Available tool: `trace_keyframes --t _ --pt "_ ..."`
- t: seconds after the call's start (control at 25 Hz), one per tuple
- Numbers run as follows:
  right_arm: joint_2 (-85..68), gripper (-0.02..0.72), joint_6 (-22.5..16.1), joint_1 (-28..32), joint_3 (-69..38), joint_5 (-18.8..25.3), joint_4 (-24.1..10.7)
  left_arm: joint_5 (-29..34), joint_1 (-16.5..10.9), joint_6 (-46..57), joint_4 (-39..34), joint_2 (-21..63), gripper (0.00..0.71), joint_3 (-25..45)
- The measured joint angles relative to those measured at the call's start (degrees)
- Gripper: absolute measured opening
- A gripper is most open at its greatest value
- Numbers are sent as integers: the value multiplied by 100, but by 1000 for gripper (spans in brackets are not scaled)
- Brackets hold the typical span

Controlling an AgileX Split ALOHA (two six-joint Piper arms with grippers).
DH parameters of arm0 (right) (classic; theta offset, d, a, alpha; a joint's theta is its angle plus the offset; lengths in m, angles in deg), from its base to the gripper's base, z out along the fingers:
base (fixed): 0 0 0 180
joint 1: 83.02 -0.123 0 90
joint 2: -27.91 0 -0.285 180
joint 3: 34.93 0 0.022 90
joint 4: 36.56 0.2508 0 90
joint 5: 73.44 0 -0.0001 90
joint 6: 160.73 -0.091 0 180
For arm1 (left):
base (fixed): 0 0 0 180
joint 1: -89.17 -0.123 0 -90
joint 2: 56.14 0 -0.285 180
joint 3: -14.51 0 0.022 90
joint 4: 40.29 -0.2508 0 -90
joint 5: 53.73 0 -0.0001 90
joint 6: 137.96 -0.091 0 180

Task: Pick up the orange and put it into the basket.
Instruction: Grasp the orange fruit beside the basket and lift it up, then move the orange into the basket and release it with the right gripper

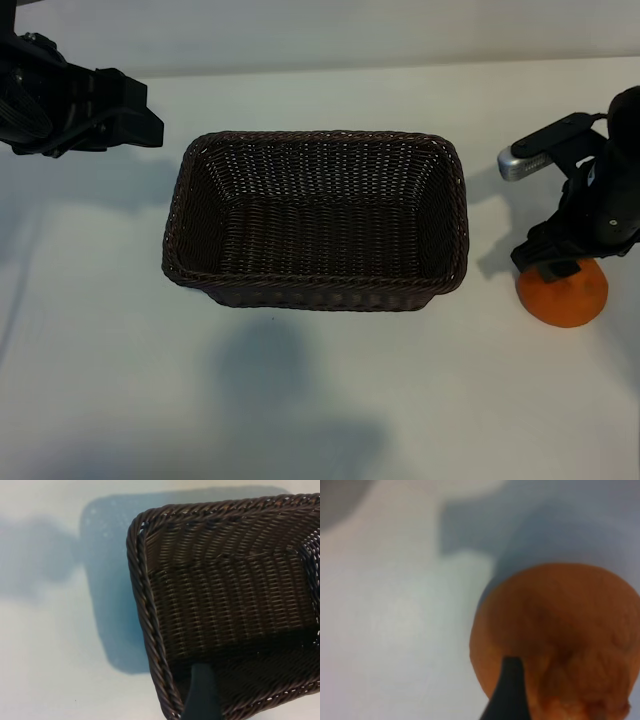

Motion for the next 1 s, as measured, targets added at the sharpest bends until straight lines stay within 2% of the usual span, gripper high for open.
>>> trace_keyframes --t 0.12,0.2,0.28,0.4,0.48,0.8,1.0 --pt "61 583 -5 0 0 0 0 0 0 0 0 0 592 0" --pt "61 536 -5 0 0 0 0 0 0 0 0 0 592 0" --pt "61 442 -6 0 0 0 0 0 0 0 0 0 592 0" --pt "61 222 -11 0 0 5 0 0 0 -5 0 0 592 0" --pt "61 113 -29 0 0 5 0 0 0 -5 0 0 592 0" --pt "61 95 -40 0 12 62 0 -5 0 -16 0 0 592 0" --pt "61 95 -42 0 248 331 -1 -19 0 -21 0 0 592 0"
